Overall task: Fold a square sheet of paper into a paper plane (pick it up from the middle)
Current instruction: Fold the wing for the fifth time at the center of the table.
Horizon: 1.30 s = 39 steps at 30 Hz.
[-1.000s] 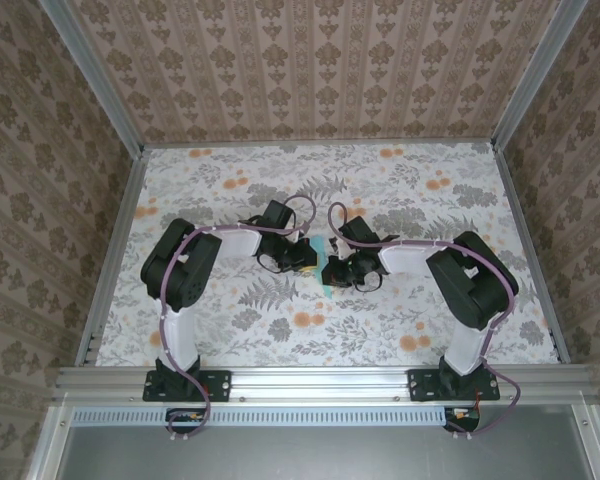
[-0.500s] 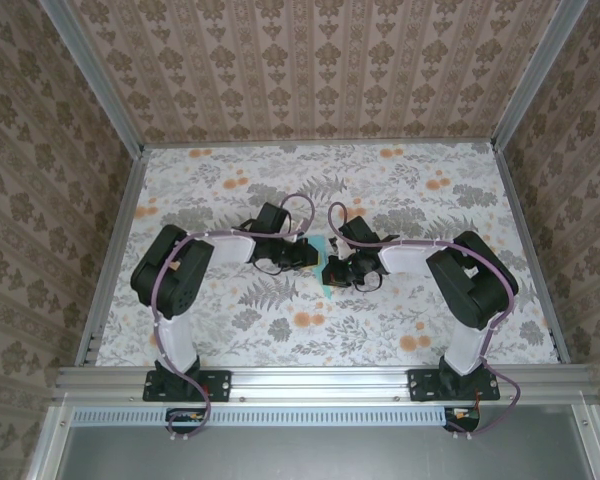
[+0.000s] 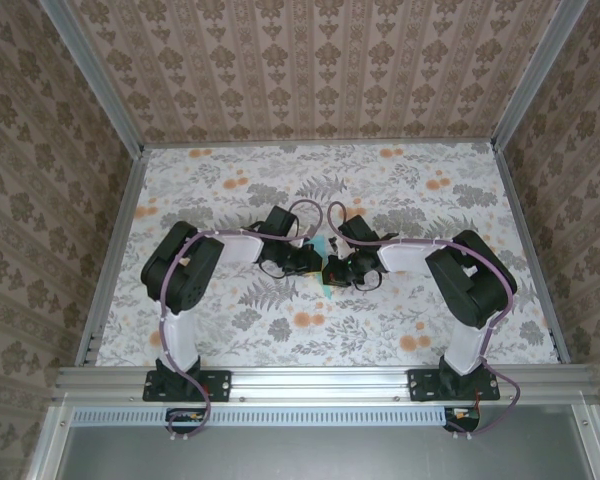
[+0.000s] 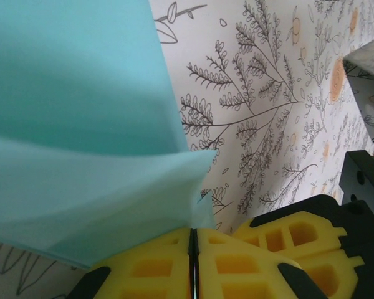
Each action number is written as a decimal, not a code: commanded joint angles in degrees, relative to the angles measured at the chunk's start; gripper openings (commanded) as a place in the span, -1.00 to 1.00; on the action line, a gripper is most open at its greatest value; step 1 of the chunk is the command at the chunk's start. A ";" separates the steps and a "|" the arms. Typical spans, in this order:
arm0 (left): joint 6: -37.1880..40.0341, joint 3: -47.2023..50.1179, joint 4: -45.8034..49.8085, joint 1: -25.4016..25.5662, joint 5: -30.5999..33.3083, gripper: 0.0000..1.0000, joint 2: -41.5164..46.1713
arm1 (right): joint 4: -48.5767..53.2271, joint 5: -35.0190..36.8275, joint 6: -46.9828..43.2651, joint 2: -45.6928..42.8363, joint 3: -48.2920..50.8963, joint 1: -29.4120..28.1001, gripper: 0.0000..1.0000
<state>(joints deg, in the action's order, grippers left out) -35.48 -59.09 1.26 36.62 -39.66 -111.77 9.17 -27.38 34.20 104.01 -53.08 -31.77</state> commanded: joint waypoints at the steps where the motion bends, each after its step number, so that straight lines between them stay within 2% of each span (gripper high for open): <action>1: 2.58 -0.94 3.31 -0.42 3.82 -0.79 -1.78 | 9.42 5.02 -1.92 3.81 1.48 0.26 -0.94; 8: 4.96 -3.63 5.19 -4.53 5.79 -0.78 -3.57 | 13.58 6.54 -2.86 4.85 3.22 0.30 -0.95; 22: 9.83 -11.12 10.48 -10.08 8.61 -0.79 -8.19 | 14.22 6.93 -3.39 4.03 4.56 0.30 -0.95; 24: 10.17 -12.09 10.78 -12.57 8.65 -0.79 -8.92 | 14.24 6.89 -3.38 4.10 4.57 0.30 -0.95; 34: 13.30 -17.99 14.76 -14.64 10.41 -0.79 -12.33 | 13.71 6.59 -3.27 3.24 4.56 0.33 -0.95; 39: 13.93 -20.39 16.72 -15.18 10.61 -0.77 -10.45 | 11.70 5.03 -2.49 0.92 3.55 0.31 -0.89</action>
<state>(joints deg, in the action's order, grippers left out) -24.53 -77.54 17.34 24.21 -37.60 -121.14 9.61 -27.33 31.70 103.85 -52.77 -31.66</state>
